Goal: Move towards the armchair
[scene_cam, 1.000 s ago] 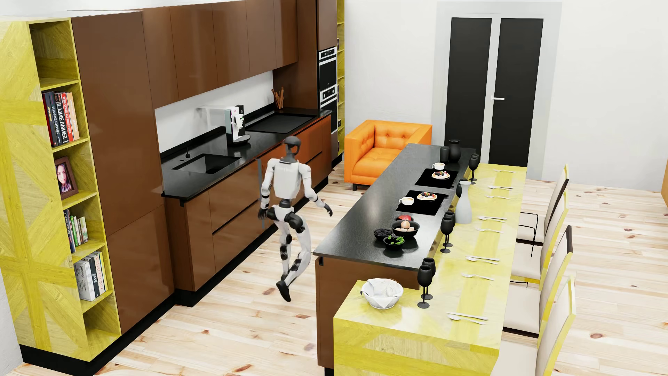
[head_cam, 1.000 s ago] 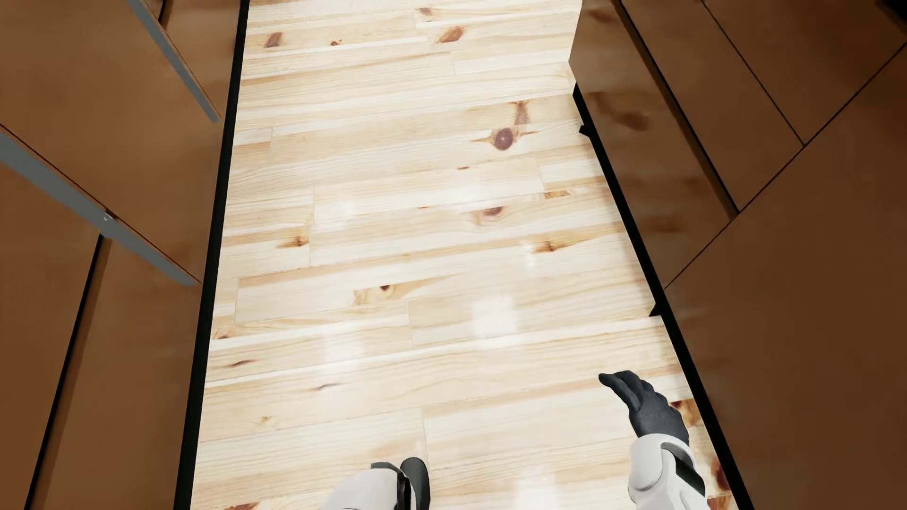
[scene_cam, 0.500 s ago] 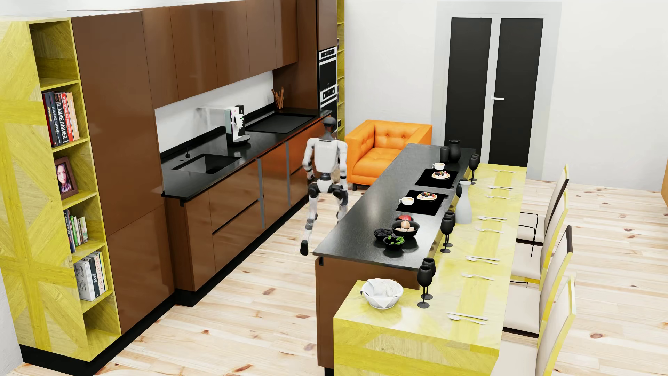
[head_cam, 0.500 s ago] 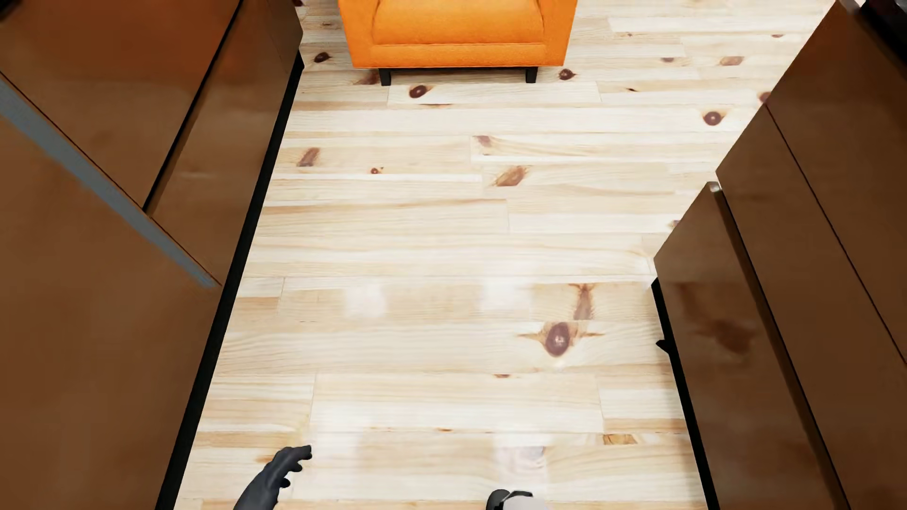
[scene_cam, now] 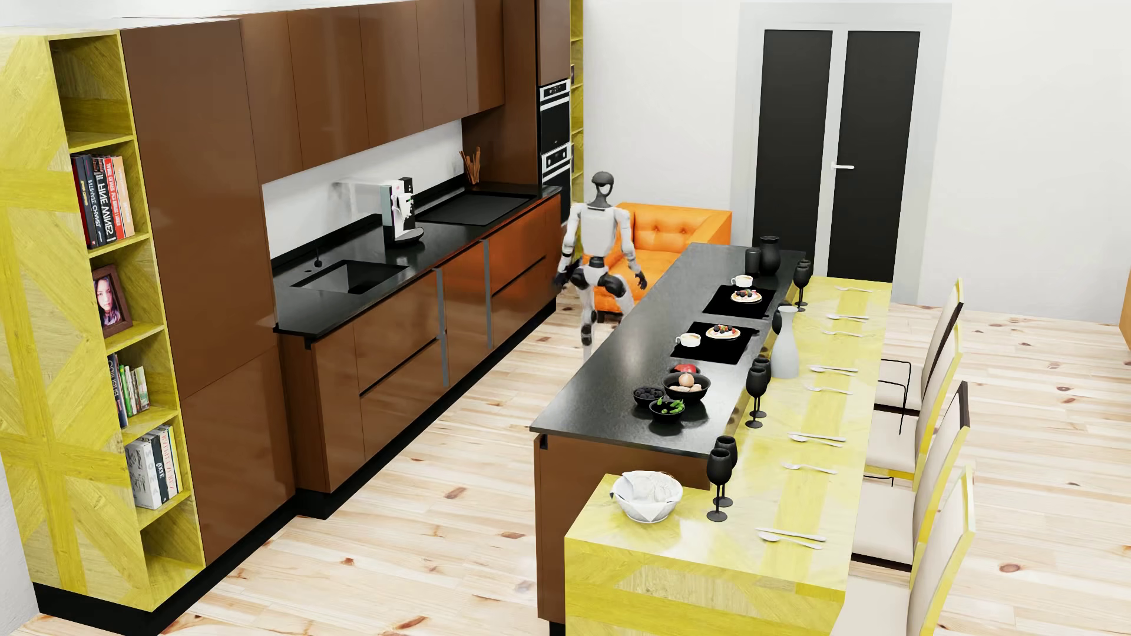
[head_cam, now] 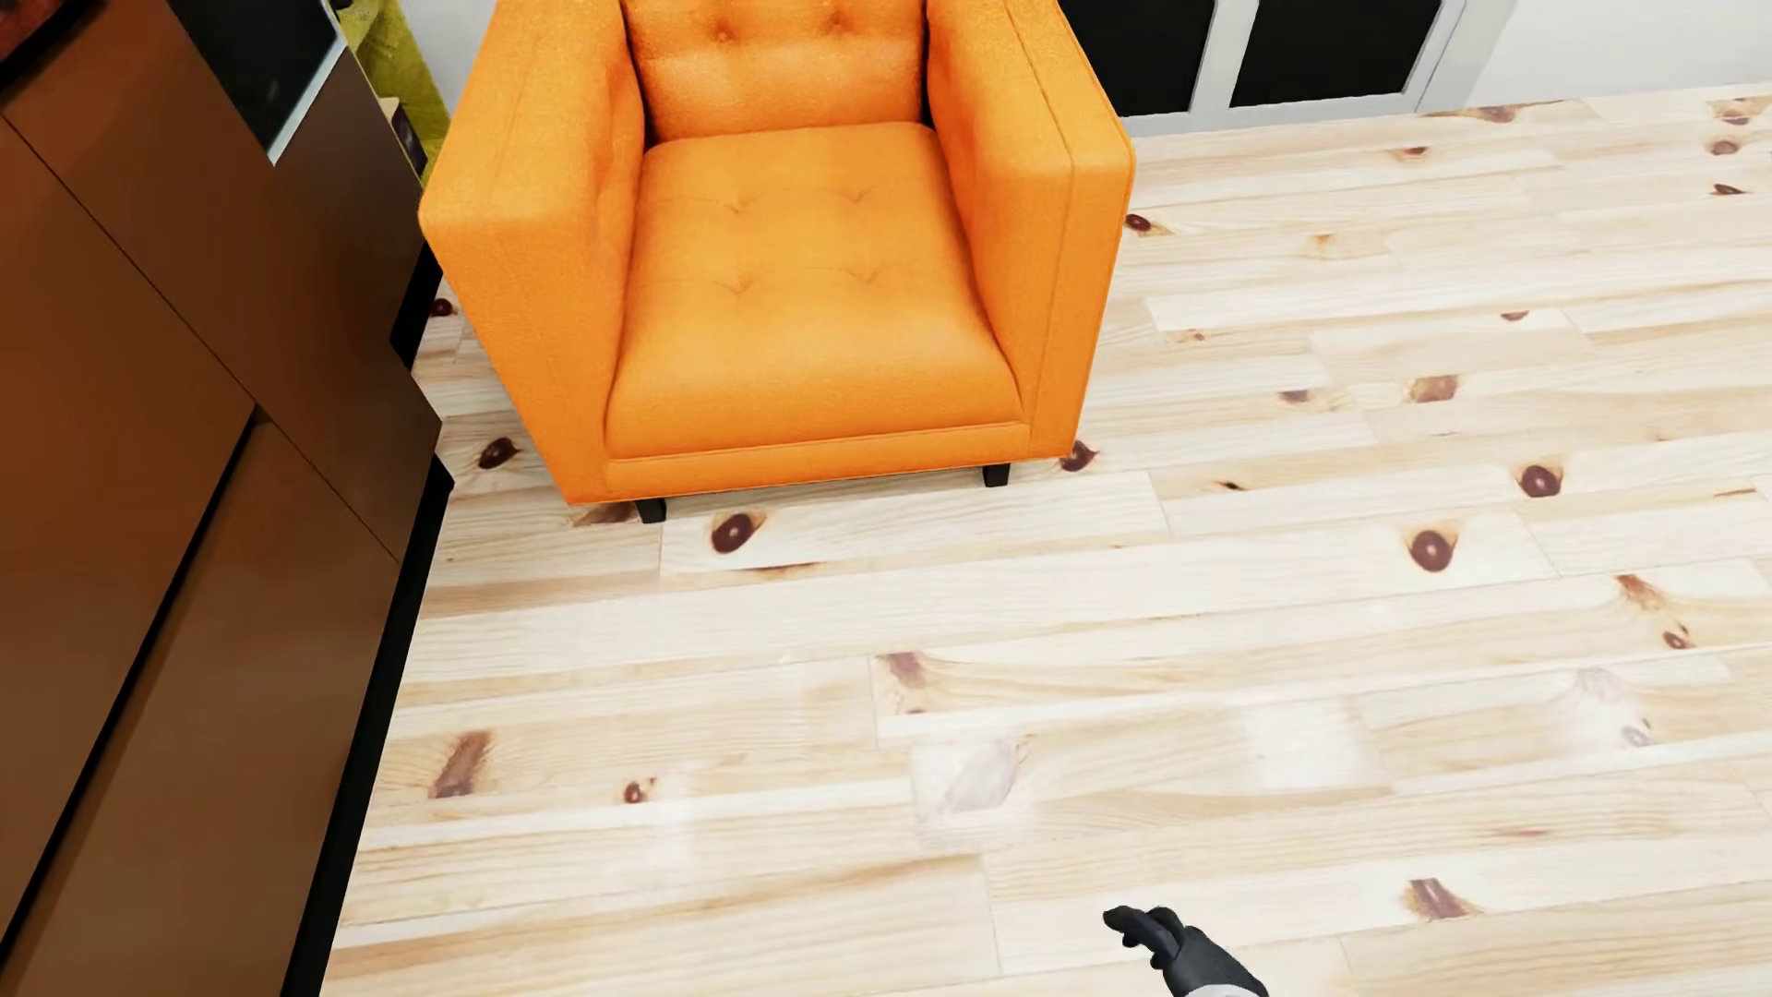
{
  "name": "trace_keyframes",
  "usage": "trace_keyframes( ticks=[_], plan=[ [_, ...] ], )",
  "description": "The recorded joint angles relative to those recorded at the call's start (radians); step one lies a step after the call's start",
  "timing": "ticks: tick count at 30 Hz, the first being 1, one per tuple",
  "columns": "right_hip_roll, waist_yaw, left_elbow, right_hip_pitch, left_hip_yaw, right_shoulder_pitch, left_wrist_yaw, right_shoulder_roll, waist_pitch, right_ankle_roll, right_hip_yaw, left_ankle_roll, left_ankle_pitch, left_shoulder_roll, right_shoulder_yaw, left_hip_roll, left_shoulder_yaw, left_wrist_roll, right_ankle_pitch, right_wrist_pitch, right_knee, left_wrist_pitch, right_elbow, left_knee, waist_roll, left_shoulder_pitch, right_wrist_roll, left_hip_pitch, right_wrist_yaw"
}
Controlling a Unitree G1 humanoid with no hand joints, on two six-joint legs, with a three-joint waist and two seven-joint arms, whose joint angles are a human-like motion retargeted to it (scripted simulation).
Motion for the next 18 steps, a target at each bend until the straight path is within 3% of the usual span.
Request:
trace_keyframes(
  ticks=[2, 3, 4, 5, 6, 7, 8, 9, 10, 11, 12, 14, 15, 16, 17, 18],
  plan=[
    [0.055, -0.03, -0.124, -0.137, -0.016, 0.1, 0.034, -0.039, -0.017, -0.028, -0.075, -0.006, -0.086, 0.011, 0.084, -0.026, -0.082, 0.011, -0.066, 0.01, -0.341, -0.109, 0.07, -0.008, 0.007, -0.089, -0.085, 0.149, 0.183],
    [0.082, -0.043, -0.186, -0.171, -0.014, 0.173, 0.021, -0.055, -0.028, 0.003, -0.088, -0.008, -0.167, 0.037, 0.094, -0.026, -0.13, -0.019, -0.052, 0.005, -0.584, -0.176, 0.048, 0.021, 0.013, -0.124, -0.127, 0.215, 0.234],
    [0.097, -0.055, -0.255, -0.183, -0.011, 0.272, -0.002, -0.067, -0.039, 0.033, -0.082, -0.017, -0.258, 0.073, 0.059, -0.021, -0.191, -0.061, -0.013, -0.011, -0.85, -0.231, -0.012, 0.06, 0.017, -0.162, -0.153, 0.28, 0.25],
    [0.078, -0.063, -0.333, -0.182, -0.027, 0.396, -0.028, -0.052, -0.05, 0.055, -0.098, -0.029, -0.332, 0.12, -0.025, -0.017, -0.262, -0.106, -0.002, -0.03, -1.044, -0.273, -0.096, 0.128, 0.016, -0.199, -0.145, 0.336, 0.247],
    [0.062, -0.07, -0.429, -0.221, -0.053, 0.498, -0.046, 0.0, -0.053, -0.045, -0.118, -0.043, -0.383, 0.178, -0.113, 0.006, -0.313, -0.148, 0.162, -0.045, -1.01, -0.301, -0.168, 0.229, 0.016, -0.233, -0.103, 0.375, 0.241],
    [0.046, -0.075, -0.52, -0.275, -0.08, 0.527, -0.028, 0.048, -0.046, -0.062, -0.14, -0.043, -0.345, 0.219, -0.159, 0.044, -0.316, -0.181, 0.329, -0.036, -0.819, -0.318, -0.179, 0.386, 0.025, -0.247, -0.071, 0.383, 0.23],
    [0.055, -0.077, -0.568, -0.323, -0.094, 0.464, 0.053, 0.054, -0.034, -0.056, -0.141, -0.044, -0.171, 0.202, -0.139, 0.075, -0.266, -0.204, 0.238, 0.007, -0.616, -0.321, -0.109, 0.551, 0.045, -0.23, -0.105, 0.364, 0.214],
    [0.077, -0.076, -0.553, -0.329, -0.064, 0.335, 0.191, 0.035, -0.022, -0.037, -0.128, -0.111, 0.036, 0.128, -0.068, 0.119, -0.199, -0.215, 0.14, 0.063, -0.491, -0.299, 0.014, 0.696, 0.065, -0.204, -0.203, 0.332, 0.223],
    [0.103, -0.068, -0.487, -0.304, -0.032, 0.204, 0.322, 0.034, -0.015, -0.026, -0.116, -0.117, 0.16, 0.057, -0.016, 0.179, -0.162, -0.213, 0.08, 0.088, -0.454, -0.256, 0.115, 0.805, 0.083, -0.199, -0.3, 0.275, 0.245],
    [0.125, -0.058, -0.391, -0.26, -0.02, 0.082, 0.355, 0.064, -0.012, -0.011, -0.107, -0.104, 0.123, 0.037, -0.036, 0.203, -0.179, -0.206, 0.053, 0.091, -0.478, -0.213, 0.144, 0.871, 0.098, -0.233, -0.319, 0.198, 0.235],
    [0.143, -0.051, -0.289, -0.209, -0.023, -0.003, 0.274, 0.112, -0.011, 0.005, -0.1, -0.078, 0.069, 0.066, -0.123, 0.21, -0.238, -0.167, 0.049, 0.063, -0.531, -0.191, 0.1, 0.887, 0.11, -0.27, -0.251, 0.107, 0.162],
    [0.161, -0.044, -0.119, -0.097, 0.013, -0.11, 0.041, 0.17, -0.014, 0.036, -0.09, 0.003, -0.07, 0.146, -0.222, 0.3, -0.361, -0.02, 0.06, -0.1, -0.674, -0.156, -0.01, 0.752, 0.122, -0.313, -0.051, -0.021, -0.008],
    [0.16, -0.037, -0.062, -0.046, -0.031, -0.158, -0.034, 0.152, -0.017, 0.048, -0.087, -0.002, -0.087, 0.159, -0.187, 0.283, -0.377, 0.012, 0.065, -0.158, -0.739, -0.122, -0.062, 0.617, 0.124, -0.331, -0.022, -0.072, -0.047],
    [0.155, -0.028, -0.03, -0.005, -0.126, -0.206, -0.074, 0.114, -0.021, 0.061, -0.081, -0.095, -0.077, 0.165, -0.134, 0.23, -0.375, 0.016, 0.063, -0.191, -0.787, -0.092, -0.124, 0.425, 0.121, -0.344, -0.042, -0.096, -0.059],
    [0.147, -0.017, -0.019, 0.029, -0.255, -0.252, -0.094, 0.074, -0.026, 0.075, -0.066, -0.142, 0.003, 0.172, -0.09, 0.168, -0.372, 0.017, 0.059, -0.212, -0.831, -0.077, -0.193, 0.176, 0.116, -0.347, -0.075, -0.082, -0.056],
    [0.145, -0.005, -0.024, 0.048, -0.377, -0.298, -0.099, 0.048, -0.031, 0.088, -0.045, -0.235, 0.031, 0.186, -0.058, 0.129, -0.363, 0.025, 0.056, -0.232, -0.866, -0.071, -0.256, 0.012, 0.111, -0.336, -0.087, -0.034, -0.051]
  ],
)
